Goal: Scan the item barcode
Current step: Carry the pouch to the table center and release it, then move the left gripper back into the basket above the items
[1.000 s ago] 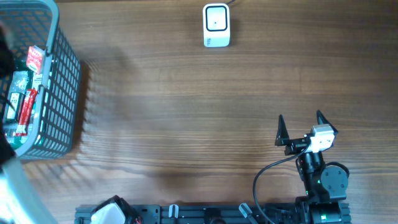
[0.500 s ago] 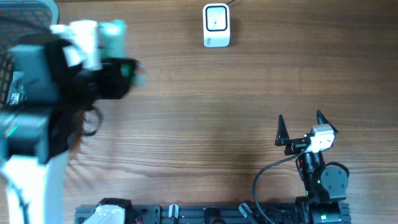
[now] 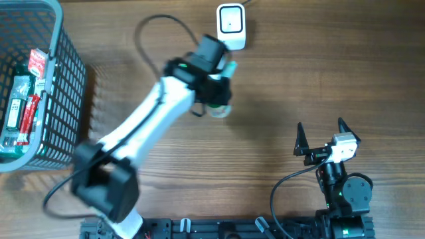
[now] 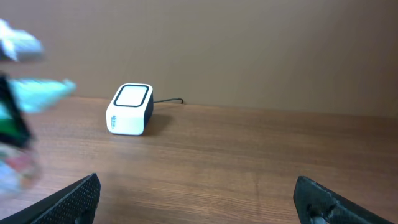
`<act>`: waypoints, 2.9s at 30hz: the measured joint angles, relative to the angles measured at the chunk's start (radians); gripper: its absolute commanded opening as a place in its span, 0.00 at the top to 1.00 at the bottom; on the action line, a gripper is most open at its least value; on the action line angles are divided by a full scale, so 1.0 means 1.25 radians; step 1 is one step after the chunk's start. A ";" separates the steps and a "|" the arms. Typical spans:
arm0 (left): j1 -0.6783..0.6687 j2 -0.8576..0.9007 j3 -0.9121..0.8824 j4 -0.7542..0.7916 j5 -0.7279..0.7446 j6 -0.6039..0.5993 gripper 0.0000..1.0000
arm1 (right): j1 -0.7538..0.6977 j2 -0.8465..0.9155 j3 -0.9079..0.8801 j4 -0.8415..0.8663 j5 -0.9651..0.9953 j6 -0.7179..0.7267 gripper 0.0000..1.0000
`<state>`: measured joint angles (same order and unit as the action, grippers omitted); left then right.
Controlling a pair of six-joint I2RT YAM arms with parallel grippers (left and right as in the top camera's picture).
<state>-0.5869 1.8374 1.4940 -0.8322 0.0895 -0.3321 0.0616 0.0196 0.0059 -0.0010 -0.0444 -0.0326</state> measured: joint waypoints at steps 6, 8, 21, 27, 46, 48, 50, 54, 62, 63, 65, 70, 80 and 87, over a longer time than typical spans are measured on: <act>-0.105 0.082 0.000 0.100 -0.041 -0.063 0.51 | 0.000 0.000 0.000 0.000 0.000 0.000 0.00; -0.136 0.096 0.000 0.123 -0.072 -0.083 0.50 | 0.000 0.000 0.000 0.000 0.000 0.000 0.00; -0.240 0.135 0.000 0.149 -0.182 -0.116 0.00 | 0.000 0.000 0.000 0.000 0.000 0.000 0.00; -0.240 0.135 0.000 0.147 -0.194 -0.116 0.00 | 0.000 0.000 0.000 0.000 0.000 0.000 0.00; -0.096 -0.199 0.014 0.080 -0.241 -0.002 0.00 | 0.000 0.000 0.000 0.000 0.000 0.000 0.00; -0.016 -0.249 0.029 0.061 -0.267 0.029 0.00 | 0.000 0.000 0.000 0.000 0.000 0.000 0.00; 0.115 -0.305 0.049 0.058 -0.288 0.063 0.00 | 0.000 0.000 0.000 0.000 0.000 0.000 0.00; 0.338 -0.382 0.071 0.067 -0.318 0.093 0.00 | 0.000 0.000 0.000 0.000 0.000 0.000 0.00; 0.847 -0.410 0.083 0.051 -0.294 0.187 0.00 | 0.000 0.000 0.000 0.000 0.000 0.000 0.00; 0.883 -0.394 0.083 0.046 -0.283 0.203 0.00 | 0.000 0.000 0.000 0.000 0.000 0.000 0.00; 0.962 -0.344 0.083 0.028 -0.246 0.249 0.00 | 0.000 0.000 0.000 0.000 0.000 0.000 0.00; 1.059 -0.214 0.082 -0.017 -0.152 0.373 0.00 | 0.000 0.000 0.000 0.000 0.000 0.000 0.00; 1.083 -0.019 0.082 -0.031 -0.064 0.576 0.00 | 0.000 0.000 0.000 0.000 0.000 0.000 0.00; 1.084 0.086 0.082 -0.001 -0.057 0.681 0.00 | 0.000 0.000 0.000 0.000 0.000 0.000 0.00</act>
<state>0.7677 1.9453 1.5963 -0.8333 0.0185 0.5194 0.0616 0.0196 0.0059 -0.0010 -0.0444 -0.0326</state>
